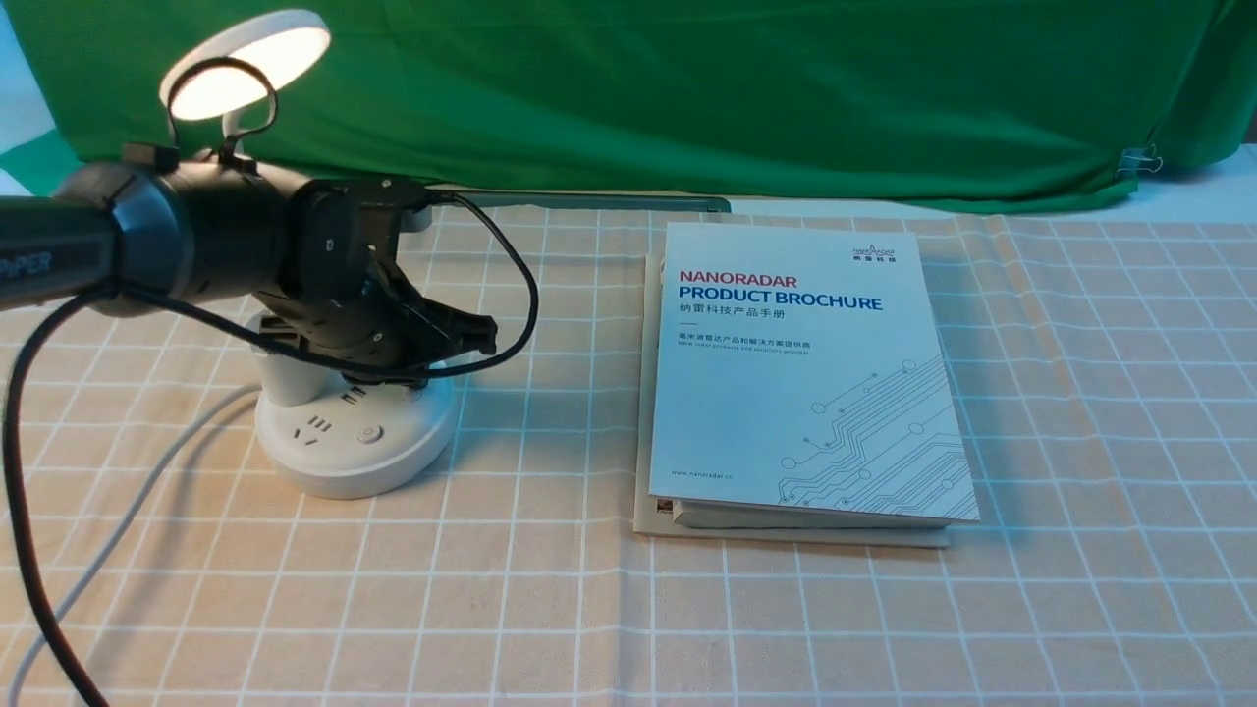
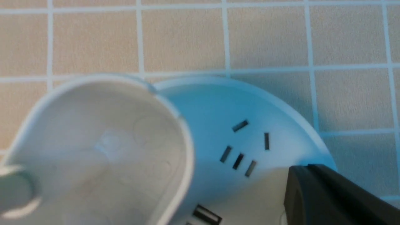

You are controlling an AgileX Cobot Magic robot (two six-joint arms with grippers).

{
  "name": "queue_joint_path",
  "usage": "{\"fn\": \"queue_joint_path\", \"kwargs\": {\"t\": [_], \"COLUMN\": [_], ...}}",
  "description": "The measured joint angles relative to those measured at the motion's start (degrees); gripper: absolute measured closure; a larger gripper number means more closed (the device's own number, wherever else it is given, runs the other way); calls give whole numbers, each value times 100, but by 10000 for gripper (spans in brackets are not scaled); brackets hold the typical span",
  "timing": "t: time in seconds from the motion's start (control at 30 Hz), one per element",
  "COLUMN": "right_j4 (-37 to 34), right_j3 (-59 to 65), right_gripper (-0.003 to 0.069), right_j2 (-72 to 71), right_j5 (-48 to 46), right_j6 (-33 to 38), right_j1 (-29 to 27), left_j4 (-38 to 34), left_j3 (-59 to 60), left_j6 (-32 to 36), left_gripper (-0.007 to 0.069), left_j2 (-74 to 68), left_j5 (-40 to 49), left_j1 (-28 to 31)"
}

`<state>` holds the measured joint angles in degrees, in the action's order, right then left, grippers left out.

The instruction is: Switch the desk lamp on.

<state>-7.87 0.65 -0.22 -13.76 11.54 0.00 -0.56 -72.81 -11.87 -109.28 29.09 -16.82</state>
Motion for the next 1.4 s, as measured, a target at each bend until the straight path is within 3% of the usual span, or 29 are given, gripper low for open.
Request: {"fn": "queue_joint_path", "kwargs": {"t": [0.27,0.5,0.53,0.6,0.7,0.73,0.8,1.03,1.2,1.4], "right_j4": [0,0,0,0,0,0,0,0,0,0], "right_j3": [0,0,0,0,0,0,0,0,0,0], "right_gripper": [418,418,418,418,418,418,418,418,418,418], "right_j2": [0,0,0,0,0,0,0,0,0,0], "right_j5": [0,0,0,0,0,0,0,0,0,0], "right_j6": [0,0,0,0,0,0,0,0,0,0], "right_j1": [0,0,0,0,0,0,0,0,0,0], "left_j4": [-1503,-3718,-3783,-4542,-5306,-5384,-5653,-4968,-3689,-1955], "left_j3": [59,888,972,1456,2081,2114,2435,2686,2708,3290], "left_j6": [1218,3251,3319,4126,5161,5219,5729,6001,6013,4826], "left_gripper": [622,622,622,622,622,622,622,622,622,622], "left_j2": [868,1659,1711,2067,2796,2845,3412,4164,4530,6110], "left_j5": [553,2080,2150,2453,2489,2469,1948,550,-233,-722], "left_j1": [0,0,0,-5,-5,-5,-5,-5,-5,-5]}}
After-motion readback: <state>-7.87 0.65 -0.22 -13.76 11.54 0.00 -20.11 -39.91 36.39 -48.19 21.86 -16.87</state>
